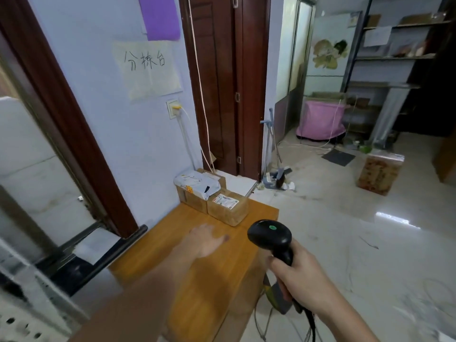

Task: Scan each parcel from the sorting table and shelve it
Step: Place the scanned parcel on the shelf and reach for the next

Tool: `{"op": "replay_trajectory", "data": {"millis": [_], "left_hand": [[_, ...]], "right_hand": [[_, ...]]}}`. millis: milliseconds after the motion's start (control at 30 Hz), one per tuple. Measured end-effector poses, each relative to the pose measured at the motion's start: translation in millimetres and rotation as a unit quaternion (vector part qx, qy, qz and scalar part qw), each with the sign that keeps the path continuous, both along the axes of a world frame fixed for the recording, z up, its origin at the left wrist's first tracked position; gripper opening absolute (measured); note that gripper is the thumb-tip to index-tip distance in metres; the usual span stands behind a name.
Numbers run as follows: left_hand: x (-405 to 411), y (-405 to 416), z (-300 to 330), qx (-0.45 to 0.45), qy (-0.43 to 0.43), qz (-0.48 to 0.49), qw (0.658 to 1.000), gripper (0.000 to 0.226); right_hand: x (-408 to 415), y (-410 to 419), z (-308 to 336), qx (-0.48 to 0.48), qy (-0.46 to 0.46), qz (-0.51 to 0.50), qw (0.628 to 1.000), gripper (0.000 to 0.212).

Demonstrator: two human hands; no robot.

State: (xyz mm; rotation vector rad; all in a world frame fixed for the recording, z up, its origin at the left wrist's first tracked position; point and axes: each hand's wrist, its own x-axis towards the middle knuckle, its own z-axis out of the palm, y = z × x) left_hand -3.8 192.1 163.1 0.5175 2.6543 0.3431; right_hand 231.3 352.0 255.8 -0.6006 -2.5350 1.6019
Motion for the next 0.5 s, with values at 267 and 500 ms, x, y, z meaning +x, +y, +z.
{"op": "replay_trajectory", "data": {"millis": [267, 500], "left_hand": [[-93.5, 64.2, -18.2, 0.009, -0.023, 0.026, 0.999, 0.092], [-166.4, 92.6, -31.4, 0.052, -0.023, 0.104, 0.993, 0.076]], "right_hand": [[-105.2, 80.5, -16.9, -0.015, -0.025, 0.015, 0.999, 0.017], [-194.3, 129.2, -21.2, -0.016, -0.042, 0.068, 0.997, 0.021]]}}
